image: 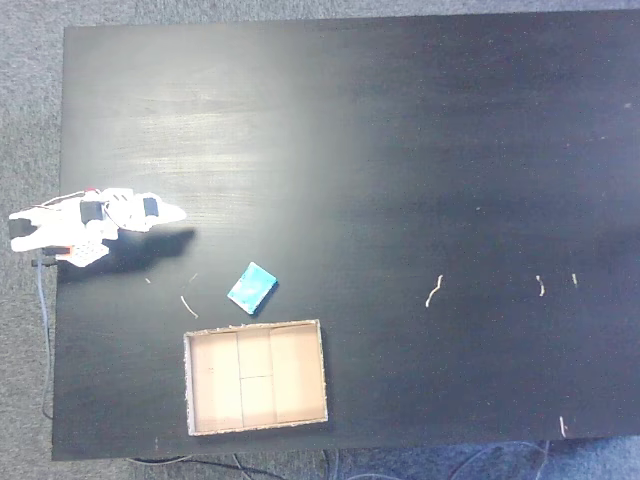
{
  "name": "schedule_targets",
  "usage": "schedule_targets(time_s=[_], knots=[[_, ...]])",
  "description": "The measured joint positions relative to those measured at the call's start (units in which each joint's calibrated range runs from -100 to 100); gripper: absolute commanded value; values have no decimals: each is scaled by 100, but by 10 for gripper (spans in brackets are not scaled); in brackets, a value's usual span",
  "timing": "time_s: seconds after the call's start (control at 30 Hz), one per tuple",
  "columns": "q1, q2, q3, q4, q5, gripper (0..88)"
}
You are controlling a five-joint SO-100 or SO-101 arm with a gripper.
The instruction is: Pick the green block and drop it in the box on the right.
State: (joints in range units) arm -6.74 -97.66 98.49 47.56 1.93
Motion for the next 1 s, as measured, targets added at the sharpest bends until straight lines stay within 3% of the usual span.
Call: schedule_targets(time_s=[0.33,0.4,0.5,0.57,0.7,0.83,1.0], knots=[[127,0,0,0,-68,15],[412,0,0,-81,-239,125],[1295,226,-107,-1321,-664,326],[1849,1479,-970,-1547,-1031,422],[2418,4595,-3489,-870,-1368,499],[2567,7076,-5065,-499,-1421,530],[2552,8964,-6756,201,-1485,530]])
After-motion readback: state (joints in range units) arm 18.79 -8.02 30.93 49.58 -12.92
